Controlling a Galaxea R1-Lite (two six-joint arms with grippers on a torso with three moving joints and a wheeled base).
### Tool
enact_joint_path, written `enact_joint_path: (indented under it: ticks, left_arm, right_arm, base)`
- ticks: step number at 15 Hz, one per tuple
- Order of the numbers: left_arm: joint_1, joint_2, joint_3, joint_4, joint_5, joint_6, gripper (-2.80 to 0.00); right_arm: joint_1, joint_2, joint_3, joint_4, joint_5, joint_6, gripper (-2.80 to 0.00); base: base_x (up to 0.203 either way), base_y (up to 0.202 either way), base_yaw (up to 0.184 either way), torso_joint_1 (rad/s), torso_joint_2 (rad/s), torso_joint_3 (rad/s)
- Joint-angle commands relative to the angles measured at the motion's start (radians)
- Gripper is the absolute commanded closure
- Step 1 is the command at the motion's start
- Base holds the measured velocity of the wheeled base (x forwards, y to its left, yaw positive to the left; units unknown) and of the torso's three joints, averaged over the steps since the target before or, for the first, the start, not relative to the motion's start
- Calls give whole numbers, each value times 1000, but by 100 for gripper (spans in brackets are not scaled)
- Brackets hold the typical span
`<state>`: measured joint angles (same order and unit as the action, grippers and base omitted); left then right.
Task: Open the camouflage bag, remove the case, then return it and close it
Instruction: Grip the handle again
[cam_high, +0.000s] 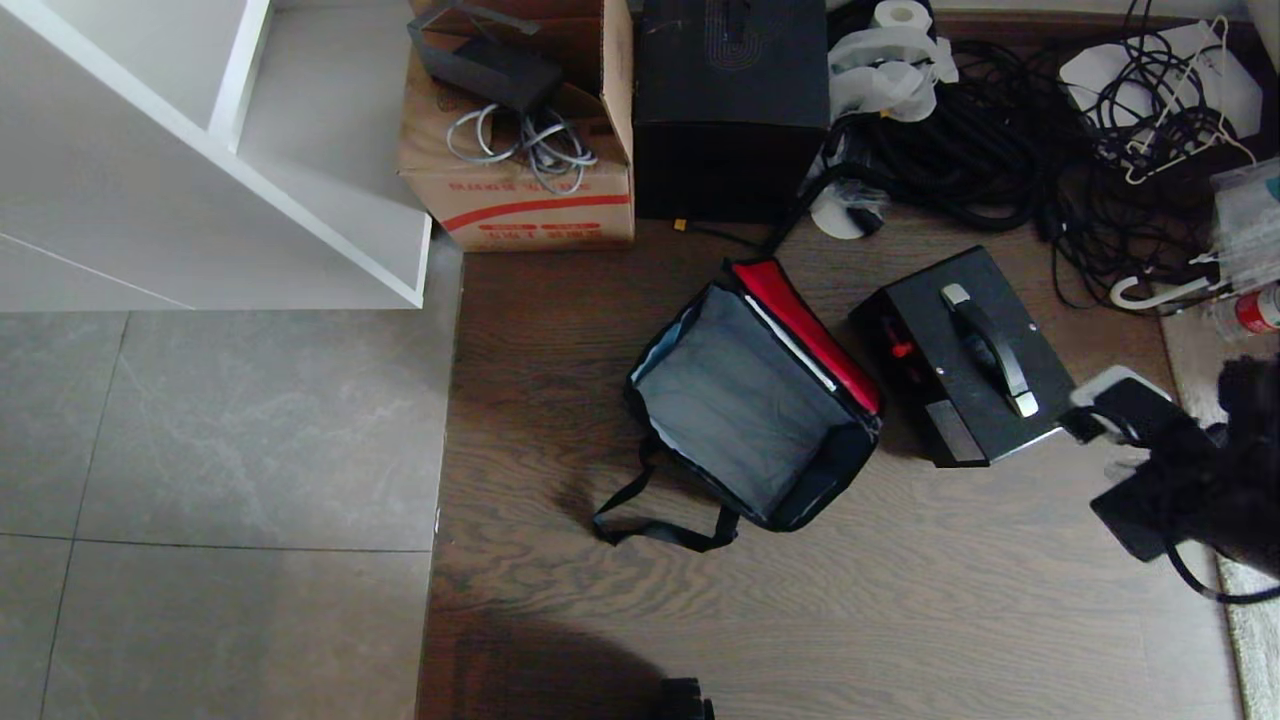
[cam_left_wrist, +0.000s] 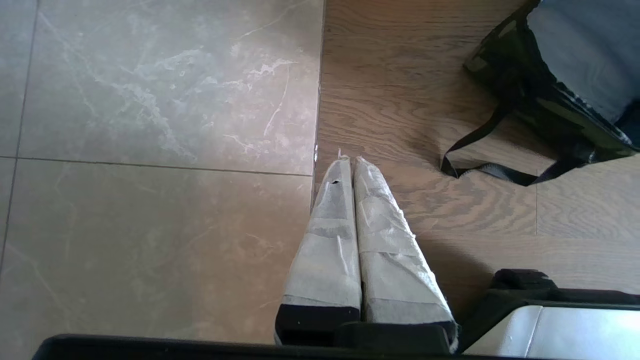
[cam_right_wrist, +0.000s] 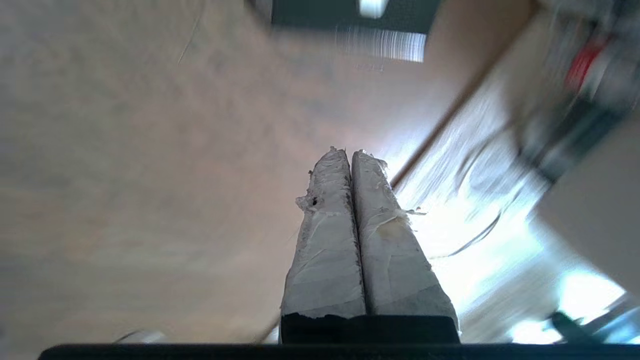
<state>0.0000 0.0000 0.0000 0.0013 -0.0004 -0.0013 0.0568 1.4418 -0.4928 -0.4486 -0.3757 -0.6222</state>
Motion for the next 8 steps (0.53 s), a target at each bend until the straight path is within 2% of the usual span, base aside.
enact_joint_path:
  ticks: [1,3,6,8]
  left_arm:
    - [0,2,0,0,0,0,0]
    - [0,2,0,0,0,0,0]
    - [0,2,0,0,0,0,0]
    - [0,2,0,0,0,0,0]
  right_arm:
    - [1,-256,175,-4,0,100,0]
    - [1,-427,232,45,-1,165,0]
    - [1,-698,280,226,1,307,0]
    - [7,-877,343,324,2,356,0]
  base:
    - [0,0,0,0,0,0]
    - [0,0,0,0,0,0]
    - [0,0,0,0,0,0]
    - [0,0,0,0,0,0]
